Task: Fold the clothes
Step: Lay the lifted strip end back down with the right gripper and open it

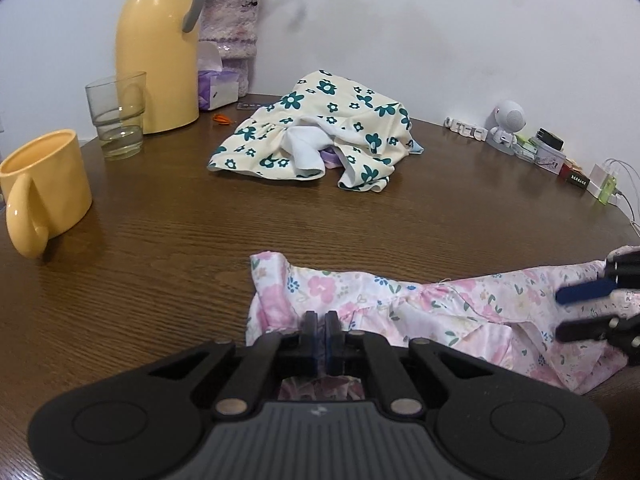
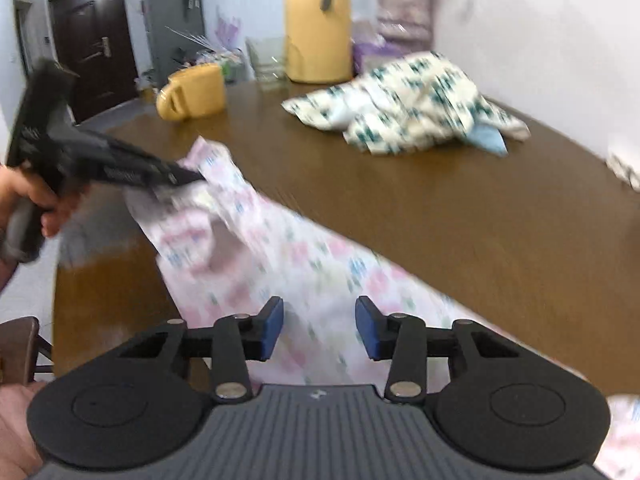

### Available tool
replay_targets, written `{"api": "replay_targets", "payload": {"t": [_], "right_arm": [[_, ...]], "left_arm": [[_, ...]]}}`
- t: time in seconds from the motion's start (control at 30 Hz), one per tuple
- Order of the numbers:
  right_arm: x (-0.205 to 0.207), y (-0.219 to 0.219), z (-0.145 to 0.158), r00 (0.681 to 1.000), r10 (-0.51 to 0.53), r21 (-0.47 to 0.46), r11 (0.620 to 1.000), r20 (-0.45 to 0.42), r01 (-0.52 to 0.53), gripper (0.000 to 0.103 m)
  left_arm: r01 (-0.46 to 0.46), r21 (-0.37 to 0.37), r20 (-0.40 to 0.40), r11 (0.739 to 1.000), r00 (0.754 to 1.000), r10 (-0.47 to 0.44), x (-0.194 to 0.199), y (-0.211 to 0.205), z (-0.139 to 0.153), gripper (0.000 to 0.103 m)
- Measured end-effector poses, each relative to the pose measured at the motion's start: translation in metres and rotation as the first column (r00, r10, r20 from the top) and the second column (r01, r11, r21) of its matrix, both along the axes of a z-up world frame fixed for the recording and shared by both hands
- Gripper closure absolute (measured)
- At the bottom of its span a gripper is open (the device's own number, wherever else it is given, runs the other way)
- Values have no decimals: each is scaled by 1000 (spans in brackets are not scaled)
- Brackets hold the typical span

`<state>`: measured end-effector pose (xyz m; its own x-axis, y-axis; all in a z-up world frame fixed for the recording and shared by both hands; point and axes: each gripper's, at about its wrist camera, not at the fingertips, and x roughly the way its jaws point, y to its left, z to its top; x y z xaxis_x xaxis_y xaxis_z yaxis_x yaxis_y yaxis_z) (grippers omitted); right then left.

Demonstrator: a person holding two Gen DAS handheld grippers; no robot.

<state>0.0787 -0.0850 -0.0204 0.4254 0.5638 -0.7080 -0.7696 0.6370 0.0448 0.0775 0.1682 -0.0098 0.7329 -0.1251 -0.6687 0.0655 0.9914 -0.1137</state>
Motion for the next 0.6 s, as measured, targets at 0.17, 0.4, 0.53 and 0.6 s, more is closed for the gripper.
{"api": "replay_targets", "payload": {"t": [0.17, 0.4, 0.53, 0.6], "right_arm": [[-12, -30, -9, 999, -41, 33, 999, 31, 40, 62], [-13, -84, 0, 990, -129, 136, 981, -52, 135, 59], [-20, -106, 15, 984, -174, 170, 969, -35, 178, 59], [-20, -105, 10, 984, -174, 123, 976, -37, 177, 60]], "left_arm": [[-9, 6, 9, 1000, 1000, 9, -1, -1, -2, 99], [-29, 5, 13, 1000, 999, 29, -2, -2, -2, 99], [-38, 29, 9, 999, 999, 38, -2, -6, 0, 99], [-40, 43, 9, 998, 999, 39, -1, -10, 4, 99]]}}
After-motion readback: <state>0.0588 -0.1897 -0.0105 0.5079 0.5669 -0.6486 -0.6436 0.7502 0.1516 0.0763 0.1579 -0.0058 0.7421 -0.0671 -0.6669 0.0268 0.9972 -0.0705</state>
